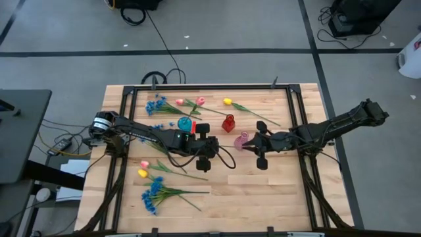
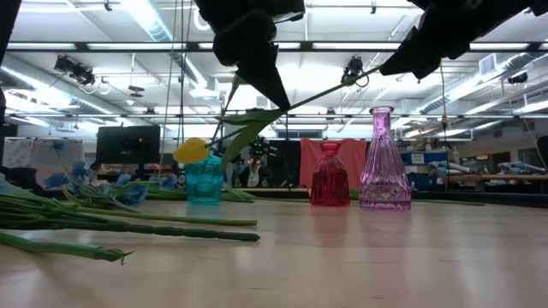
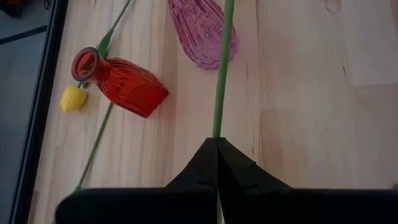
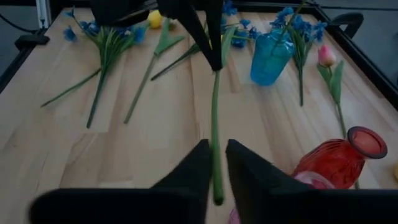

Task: Sort flowers into vase by color
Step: Put the middle yellow flower into the pink vase

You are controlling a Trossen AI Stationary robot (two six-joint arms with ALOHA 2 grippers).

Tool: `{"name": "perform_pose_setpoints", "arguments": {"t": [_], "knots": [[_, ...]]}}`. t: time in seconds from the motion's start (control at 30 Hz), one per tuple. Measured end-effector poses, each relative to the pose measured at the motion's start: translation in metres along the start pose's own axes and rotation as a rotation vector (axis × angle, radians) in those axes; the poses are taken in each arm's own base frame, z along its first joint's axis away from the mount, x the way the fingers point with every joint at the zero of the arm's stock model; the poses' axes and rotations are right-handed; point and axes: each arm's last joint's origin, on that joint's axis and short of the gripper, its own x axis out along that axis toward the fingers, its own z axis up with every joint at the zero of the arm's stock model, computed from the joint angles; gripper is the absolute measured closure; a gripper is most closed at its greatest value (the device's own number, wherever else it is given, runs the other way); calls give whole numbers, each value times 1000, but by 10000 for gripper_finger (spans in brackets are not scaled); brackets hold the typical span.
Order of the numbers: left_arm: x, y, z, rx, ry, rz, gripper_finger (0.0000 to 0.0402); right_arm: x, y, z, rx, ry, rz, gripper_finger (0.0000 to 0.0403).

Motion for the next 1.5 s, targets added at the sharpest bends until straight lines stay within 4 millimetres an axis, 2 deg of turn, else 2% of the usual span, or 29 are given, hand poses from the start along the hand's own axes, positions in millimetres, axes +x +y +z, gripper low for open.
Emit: {"name": "perform_pose_setpoints", "arguments": {"t": [0.1,0.47,0.6,0.73,0.87,0.97,1.13,1.27,1.4,1.5], "knots": [[0,0,0,0,0,0,398,0,0,-1,-4,12,-1,390],[0,0,0,2,1,0,394,0,0,-1,1,12,13,395],[-5,0,1,-1,-17,-1,367,0,-1,-1,3,11,10,395],[-24,3,10,-45,-112,7,329,1,-3,-1,17,14,0,396],[-40,-18,22,-41,-287,-47,314,2,-6,-1,22,14,-16,396],[-40,-38,22,-63,-387,-158,313,1,-7,0,23,5,-50,396],[-17,-60,-5,-197,-482,-226,312,-5,-6,9,34,-87,-23,392],[-8,-72,-27,-296,-651,-319,312,-16,-2,22,26,-221,40,391],[-3,-72,-48,-358,-760,-285,312,-24,0,33,18,-345,30,390],[-5,-65,-50,-371,-859,-207,312,-27,0,38,1,-403,-44,389]]}}
